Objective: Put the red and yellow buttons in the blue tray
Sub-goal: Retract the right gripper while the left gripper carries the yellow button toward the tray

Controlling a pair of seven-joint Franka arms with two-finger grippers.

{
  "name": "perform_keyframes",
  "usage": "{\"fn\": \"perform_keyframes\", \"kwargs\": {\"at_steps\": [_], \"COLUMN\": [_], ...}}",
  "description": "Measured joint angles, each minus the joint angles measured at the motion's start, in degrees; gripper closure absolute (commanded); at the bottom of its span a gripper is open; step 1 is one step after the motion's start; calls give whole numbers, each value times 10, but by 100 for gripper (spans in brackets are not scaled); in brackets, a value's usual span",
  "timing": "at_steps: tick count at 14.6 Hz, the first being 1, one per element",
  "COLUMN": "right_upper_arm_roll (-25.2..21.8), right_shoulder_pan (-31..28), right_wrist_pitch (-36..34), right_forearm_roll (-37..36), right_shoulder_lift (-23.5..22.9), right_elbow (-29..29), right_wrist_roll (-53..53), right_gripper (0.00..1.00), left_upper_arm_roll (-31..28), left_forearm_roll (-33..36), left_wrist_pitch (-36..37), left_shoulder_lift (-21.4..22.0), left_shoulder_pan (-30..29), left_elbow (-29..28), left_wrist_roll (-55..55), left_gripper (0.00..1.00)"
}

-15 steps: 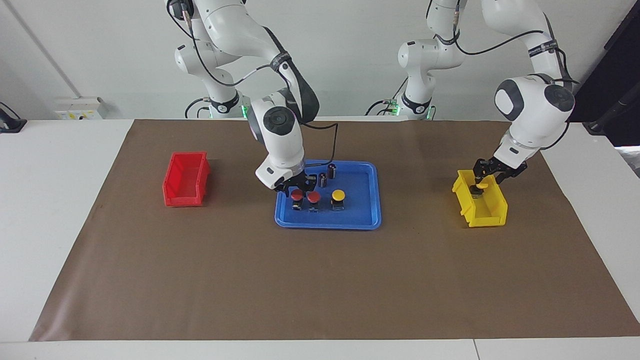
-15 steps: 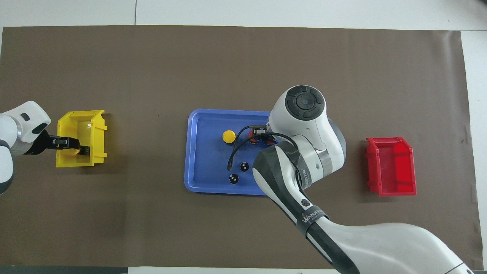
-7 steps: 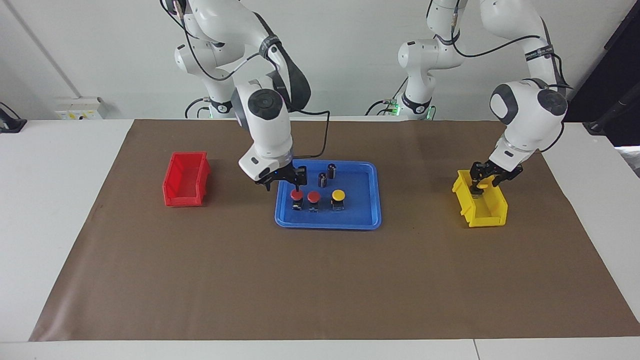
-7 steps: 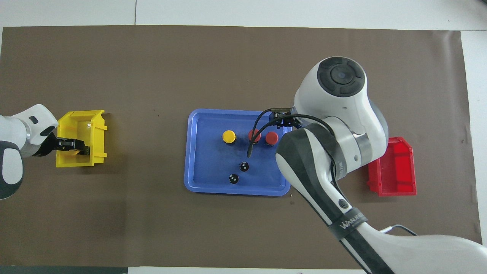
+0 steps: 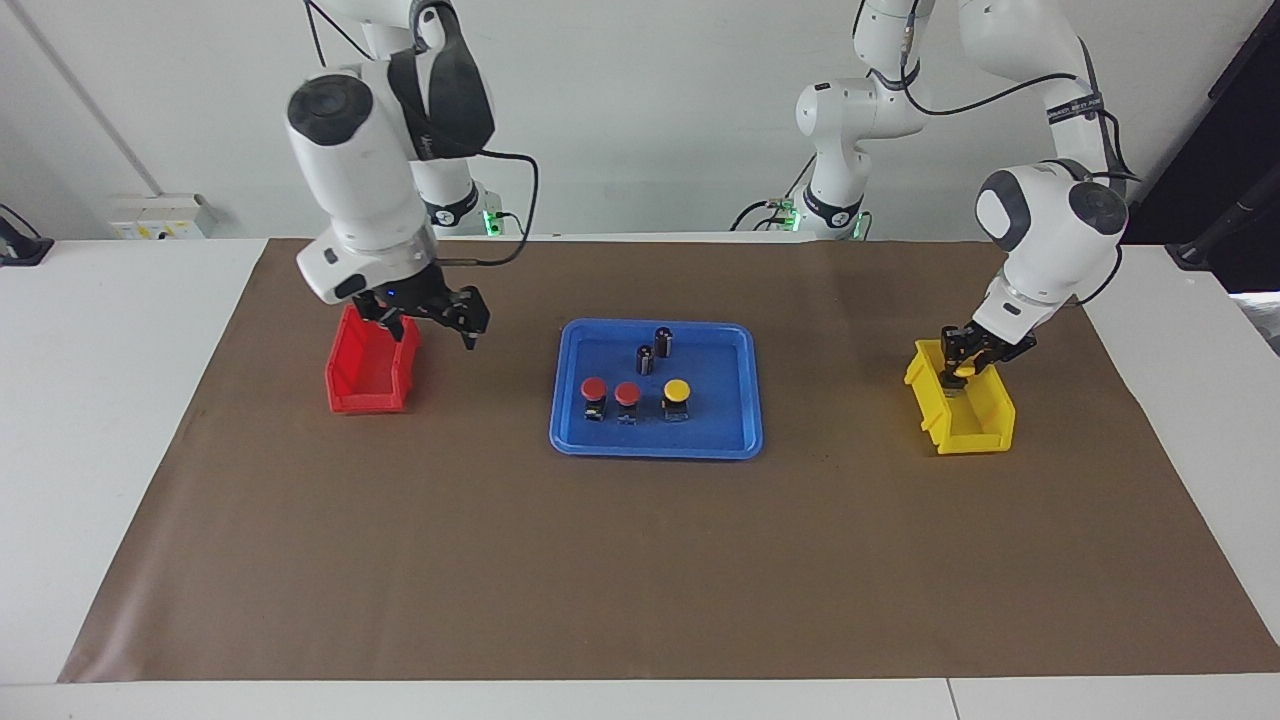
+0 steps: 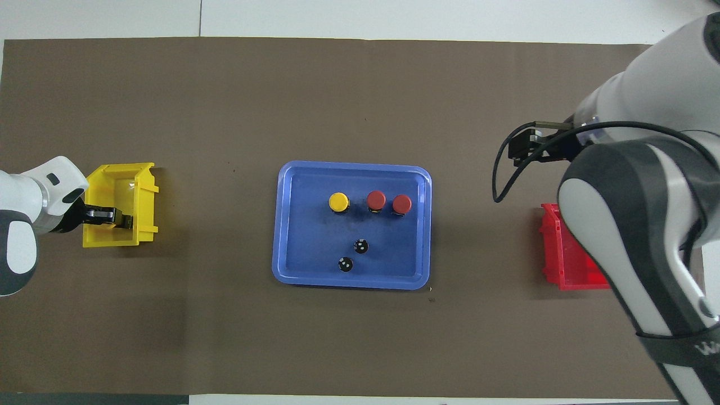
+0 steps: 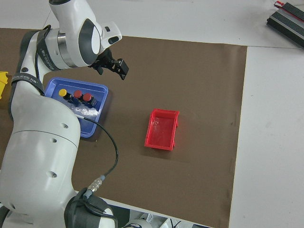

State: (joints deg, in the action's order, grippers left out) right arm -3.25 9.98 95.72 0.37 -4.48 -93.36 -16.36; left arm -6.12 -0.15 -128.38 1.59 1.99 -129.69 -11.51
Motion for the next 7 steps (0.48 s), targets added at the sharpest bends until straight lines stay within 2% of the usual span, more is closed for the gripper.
{"fn": "perform_keyframes", "kwargs": {"at_steps": [2,5,6,7], "right_upper_arm_roll": [-1,-1,-1,-2], "right_shoulder_pan": [-41,-82,-93,-103], "right_wrist_pitch": [-47,-105,-122,-127], "right_forearm_roll": [0,-1,-4,-12], "right_shoulder_lift": [6,8,10,12], "right_elbow": [37,94,111,118], "right_wrist_roll": [41,98,121,143], "right_gripper": [0,0,0,0], "left_upper_arm_roll": [3,7,9,11], "left_forearm_roll": [0,0,-1,-1], "left_wrist_pitch": [49,227,267,284], "left_shoulder_lift": [0,3,3,3], "left_shoulder_pan": [3,9,16,36], "left_elbow": [54,228,276,300], "left_wrist_roll": [0,12,39,82], "left_gripper": [99,99,99,99]}}
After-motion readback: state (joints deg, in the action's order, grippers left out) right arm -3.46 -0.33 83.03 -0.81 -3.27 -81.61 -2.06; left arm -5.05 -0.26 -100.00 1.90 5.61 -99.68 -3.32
